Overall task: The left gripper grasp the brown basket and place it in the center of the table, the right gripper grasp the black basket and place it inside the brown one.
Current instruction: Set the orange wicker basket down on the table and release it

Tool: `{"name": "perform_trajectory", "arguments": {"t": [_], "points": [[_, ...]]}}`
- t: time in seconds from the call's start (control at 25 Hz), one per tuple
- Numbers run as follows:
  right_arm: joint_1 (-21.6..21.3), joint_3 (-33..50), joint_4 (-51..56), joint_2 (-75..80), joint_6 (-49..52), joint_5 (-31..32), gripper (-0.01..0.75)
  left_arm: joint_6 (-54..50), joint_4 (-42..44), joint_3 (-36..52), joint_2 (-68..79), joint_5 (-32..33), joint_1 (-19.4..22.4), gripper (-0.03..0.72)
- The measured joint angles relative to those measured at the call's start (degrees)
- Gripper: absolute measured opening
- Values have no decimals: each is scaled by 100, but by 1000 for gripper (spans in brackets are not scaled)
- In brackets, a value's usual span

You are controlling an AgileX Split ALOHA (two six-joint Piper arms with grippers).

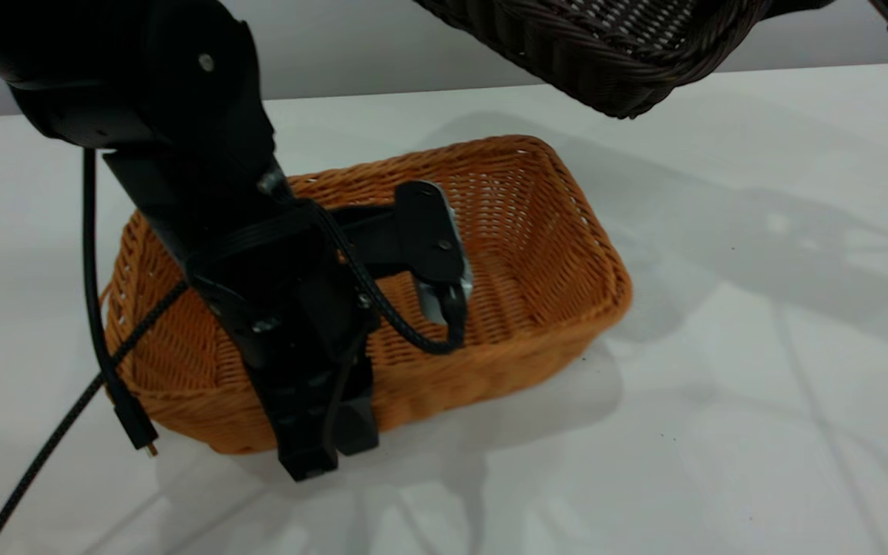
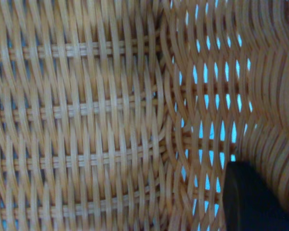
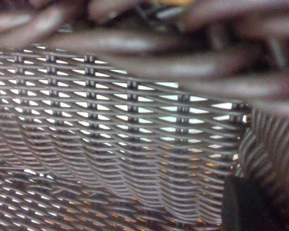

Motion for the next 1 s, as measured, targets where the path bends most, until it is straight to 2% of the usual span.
{"name": "perform_trajectory", "arguments": {"t": [0.2, 1.0], "points": [[0, 0, -190, 0, 2, 142, 119, -9, -29, 0, 0, 69, -172, 99], [0, 5, -322, 0, -72, 191, 118, -13, -125, -5, -11, 203, -179, 111]]}}
